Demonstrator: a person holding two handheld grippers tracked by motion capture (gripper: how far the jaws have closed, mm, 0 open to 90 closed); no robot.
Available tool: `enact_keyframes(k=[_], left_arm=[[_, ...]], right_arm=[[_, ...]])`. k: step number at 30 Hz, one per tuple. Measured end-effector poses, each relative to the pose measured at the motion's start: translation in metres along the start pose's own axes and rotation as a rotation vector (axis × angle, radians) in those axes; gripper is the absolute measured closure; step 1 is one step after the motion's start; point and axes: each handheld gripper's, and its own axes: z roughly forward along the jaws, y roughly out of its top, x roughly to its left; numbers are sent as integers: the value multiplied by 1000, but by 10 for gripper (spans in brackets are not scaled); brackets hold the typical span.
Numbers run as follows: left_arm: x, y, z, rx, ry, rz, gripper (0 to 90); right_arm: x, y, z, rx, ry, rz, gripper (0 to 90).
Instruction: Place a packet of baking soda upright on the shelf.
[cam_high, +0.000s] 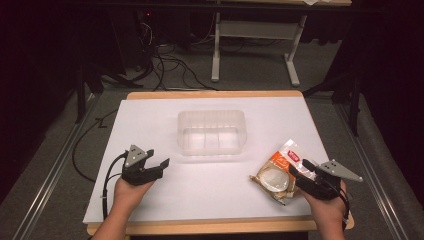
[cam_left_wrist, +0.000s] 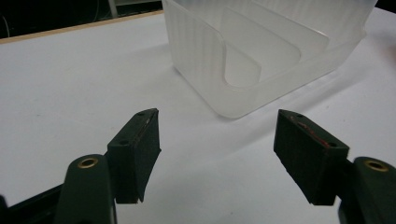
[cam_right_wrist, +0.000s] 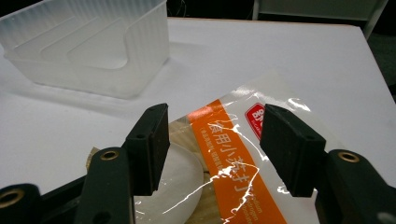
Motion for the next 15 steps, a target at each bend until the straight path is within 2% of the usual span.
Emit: enact_keyframes(k=[9, 15], left_arm=[[-1, 0, 1, 1, -17, 0, 314], [-1, 0, 1, 4, -17, 4, 314]], right_arm=[[-13, 0, -7, -15, -18, 37, 422], [-25, -1, -12, -19, -55, 63, 414]])
